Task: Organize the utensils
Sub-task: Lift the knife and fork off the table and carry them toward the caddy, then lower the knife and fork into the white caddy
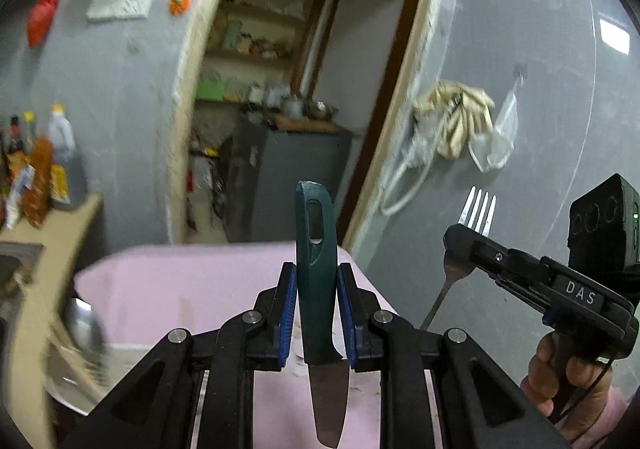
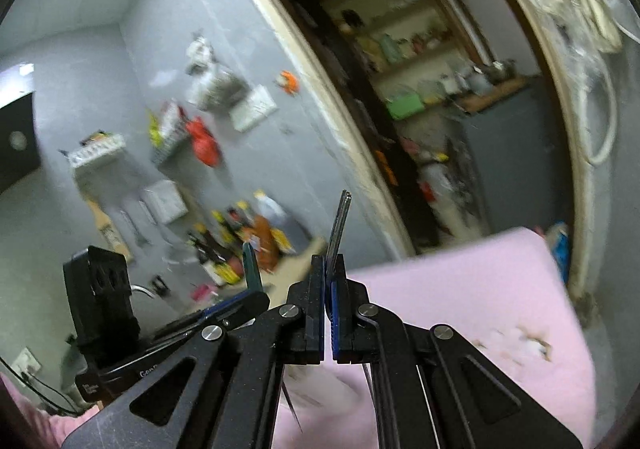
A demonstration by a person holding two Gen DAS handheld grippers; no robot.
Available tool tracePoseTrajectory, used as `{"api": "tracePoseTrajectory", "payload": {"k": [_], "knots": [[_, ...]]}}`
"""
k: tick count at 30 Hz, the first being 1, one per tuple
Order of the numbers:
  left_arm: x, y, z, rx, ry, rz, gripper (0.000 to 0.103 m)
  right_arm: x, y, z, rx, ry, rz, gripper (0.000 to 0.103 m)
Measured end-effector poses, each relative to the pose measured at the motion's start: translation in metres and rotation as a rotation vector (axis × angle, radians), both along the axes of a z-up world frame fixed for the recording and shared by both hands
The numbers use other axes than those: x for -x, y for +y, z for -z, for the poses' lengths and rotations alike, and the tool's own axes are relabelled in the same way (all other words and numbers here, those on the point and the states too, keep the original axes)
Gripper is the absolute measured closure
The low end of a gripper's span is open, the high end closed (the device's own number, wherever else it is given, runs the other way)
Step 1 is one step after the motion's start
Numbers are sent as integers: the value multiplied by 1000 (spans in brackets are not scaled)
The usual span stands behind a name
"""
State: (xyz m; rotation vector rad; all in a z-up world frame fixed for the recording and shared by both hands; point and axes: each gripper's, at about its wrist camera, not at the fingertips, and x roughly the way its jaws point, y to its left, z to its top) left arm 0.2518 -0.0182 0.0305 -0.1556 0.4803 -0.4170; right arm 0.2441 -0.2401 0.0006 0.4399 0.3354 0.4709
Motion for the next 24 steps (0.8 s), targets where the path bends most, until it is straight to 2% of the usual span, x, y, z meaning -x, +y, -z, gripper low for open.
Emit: {"api": "tracePoseTrajectory", "payload": {"k": [4, 10, 15, 24], "knots": [[10, 48, -26, -20, -64, -83, 84, -4, 43, -21, 1, -67, -59, 100], [18, 112, -31, -38, -130, -230, 84, -8, 97, -26, -11, -97, -110, 100], [21, 149, -21, -23, -194, -317, 84, -11, 126, -15, 19, -103, -100, 100], [6, 162, 25, -3, -209, -347, 84, -25, 142, 30, 54, -54, -39, 100]]}}
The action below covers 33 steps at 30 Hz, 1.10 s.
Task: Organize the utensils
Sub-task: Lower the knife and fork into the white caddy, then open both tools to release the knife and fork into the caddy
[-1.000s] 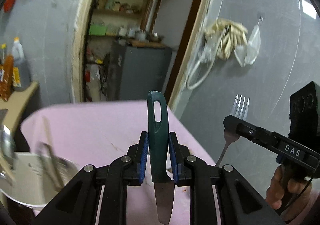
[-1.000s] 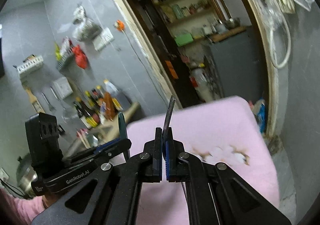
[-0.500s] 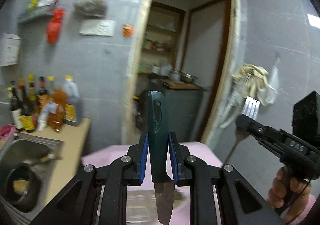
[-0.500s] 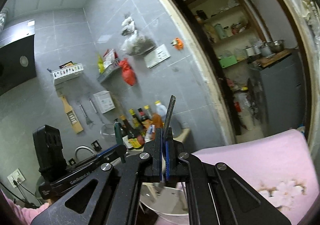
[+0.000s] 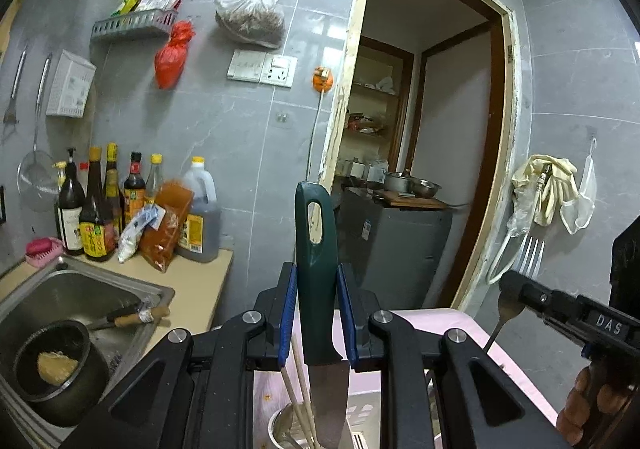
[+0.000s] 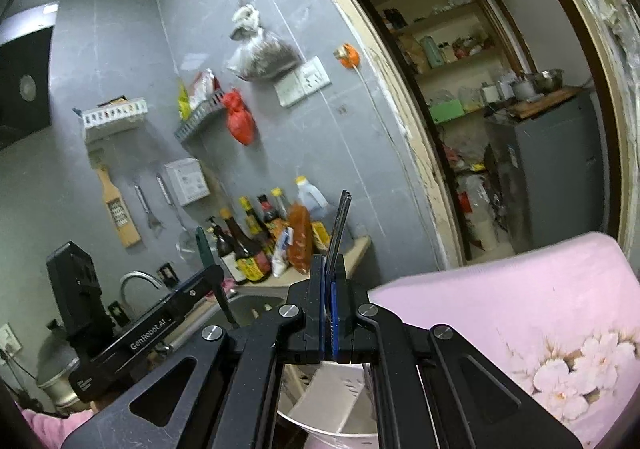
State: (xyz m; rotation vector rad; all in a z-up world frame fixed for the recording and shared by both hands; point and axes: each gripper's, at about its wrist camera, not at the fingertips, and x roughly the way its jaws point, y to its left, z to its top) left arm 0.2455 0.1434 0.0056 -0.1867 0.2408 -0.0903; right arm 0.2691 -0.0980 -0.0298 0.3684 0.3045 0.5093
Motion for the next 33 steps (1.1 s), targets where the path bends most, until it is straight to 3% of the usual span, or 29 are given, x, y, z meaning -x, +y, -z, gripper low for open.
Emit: {"api": "tracePoseTrajectory", "payload": {"k": [11, 24, 26, 28, 31, 33], "knots": [[-2, -15, 50, -40, 19, 26, 84, -8, 13, 39, 74, 43, 42, 100], [-1, -18, 64, -72, 156, 56, 83, 2, 25, 28, 202, 17, 50, 100], [-1, -18, 63, -60, 173, 60, 76, 4, 25, 26, 214, 26, 47, 99], [3, -15, 60, -31, 175, 61, 60, 7, 21, 23, 204, 37, 49, 95], [9, -11, 55, 6, 173, 49, 57, 12, 14, 17, 180, 40, 50, 84], [14, -11, 49, 12, 182, 40, 57, 18, 9, 10, 170, 32, 49, 84]]}}
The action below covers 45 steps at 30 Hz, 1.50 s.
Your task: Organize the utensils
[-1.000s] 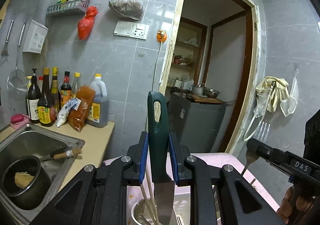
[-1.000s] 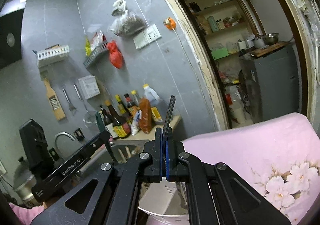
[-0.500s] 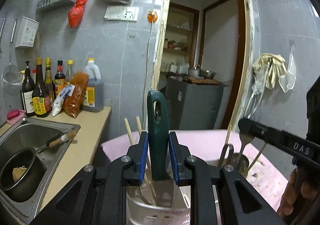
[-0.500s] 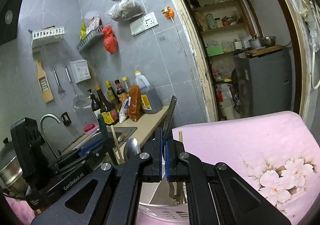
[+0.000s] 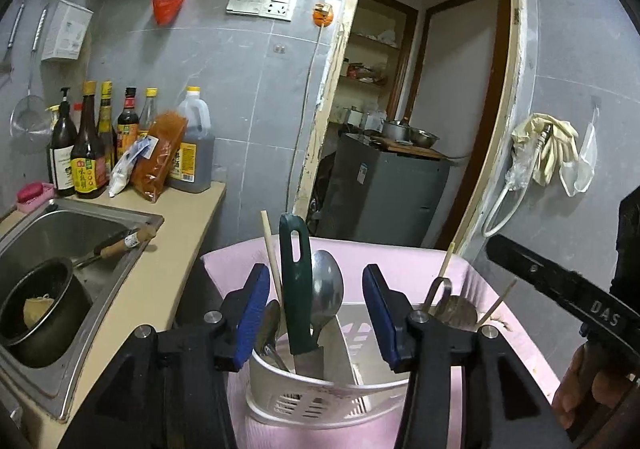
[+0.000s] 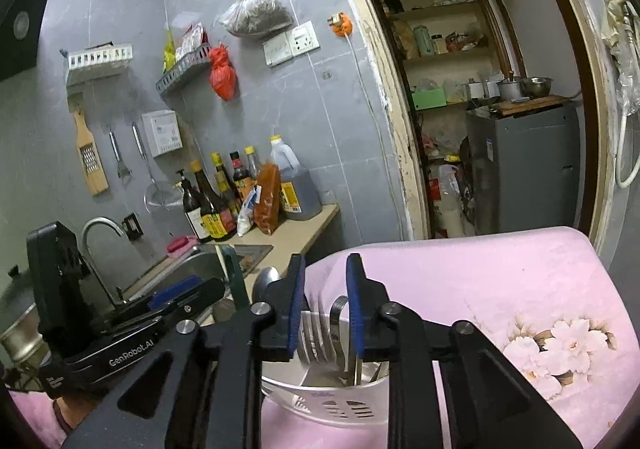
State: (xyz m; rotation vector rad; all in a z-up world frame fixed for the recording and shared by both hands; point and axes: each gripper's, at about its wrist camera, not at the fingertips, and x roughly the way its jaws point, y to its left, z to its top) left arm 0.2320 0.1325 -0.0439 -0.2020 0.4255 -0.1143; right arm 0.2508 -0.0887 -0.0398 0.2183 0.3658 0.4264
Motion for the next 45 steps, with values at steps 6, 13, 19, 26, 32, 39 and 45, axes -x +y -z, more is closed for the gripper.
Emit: {"api": "tracePoseTrajectory", "payload": {"k": [6, 13, 19, 26, 32, 39, 45], "knots": [[26, -7, -23, 4, -1, -26, 46, 26, -20, -18, -39, -8, 33, 68], [76, -25, -49, 31, -10, -35, 20, 78, -57, -33, -22, -11, 67, 48], [126, -46, -61, 44, -25, -39, 4, 126, -92, -34, 13, 8, 105, 32], [180, -74, -57, 2, -15, -45, 0, 188, -127, -24, 43, 42, 147, 14], [221, -93, -46, -22, -1, -63, 0, 230, -143, -18, 82, 51, 164, 5], [257, -110, -33, -58, 6, -57, 0, 270, -154, -12, 96, 21, 179, 4], [268, -117, -28, -62, 19, -65, 0, 284, -160, -8, 106, 29, 185, 2]]}}
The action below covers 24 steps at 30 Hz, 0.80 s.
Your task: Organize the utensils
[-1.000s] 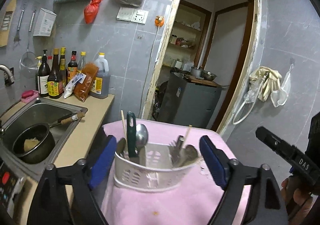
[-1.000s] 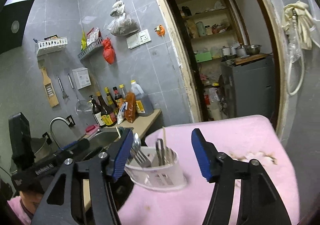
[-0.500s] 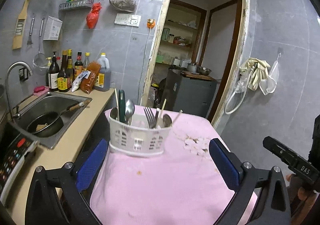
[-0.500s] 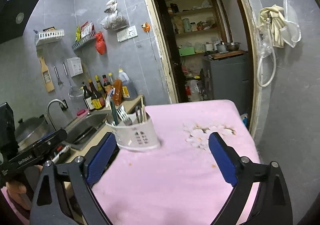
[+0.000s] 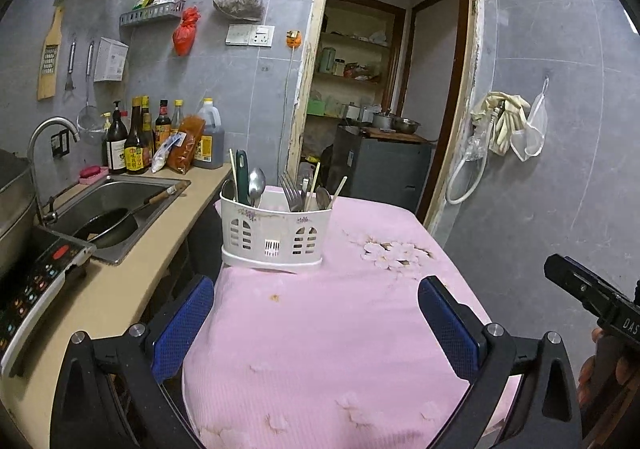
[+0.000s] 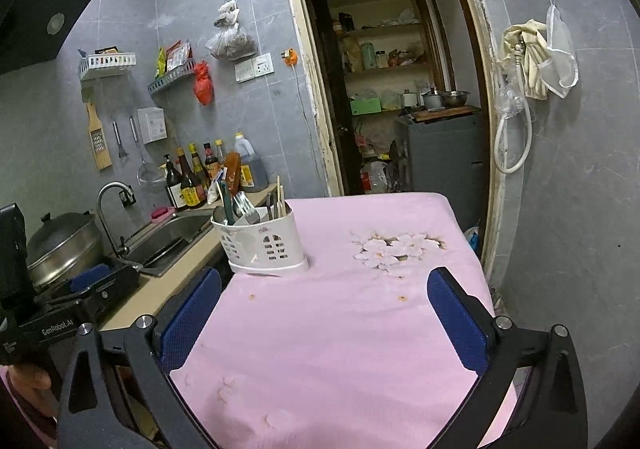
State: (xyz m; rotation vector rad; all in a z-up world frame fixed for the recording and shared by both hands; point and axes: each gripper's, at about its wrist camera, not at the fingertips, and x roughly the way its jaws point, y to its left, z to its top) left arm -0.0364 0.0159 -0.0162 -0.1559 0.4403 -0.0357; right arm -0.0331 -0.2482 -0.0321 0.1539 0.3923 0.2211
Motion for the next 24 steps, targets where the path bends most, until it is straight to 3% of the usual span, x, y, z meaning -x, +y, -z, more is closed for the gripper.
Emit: {"api": "tracePoseTrajectory", "payload": {"k": [24], "knots": [[5, -1, 1, -2, 4, -8, 0, 2, 0, 0, -1, 14, -6, 2]]}}
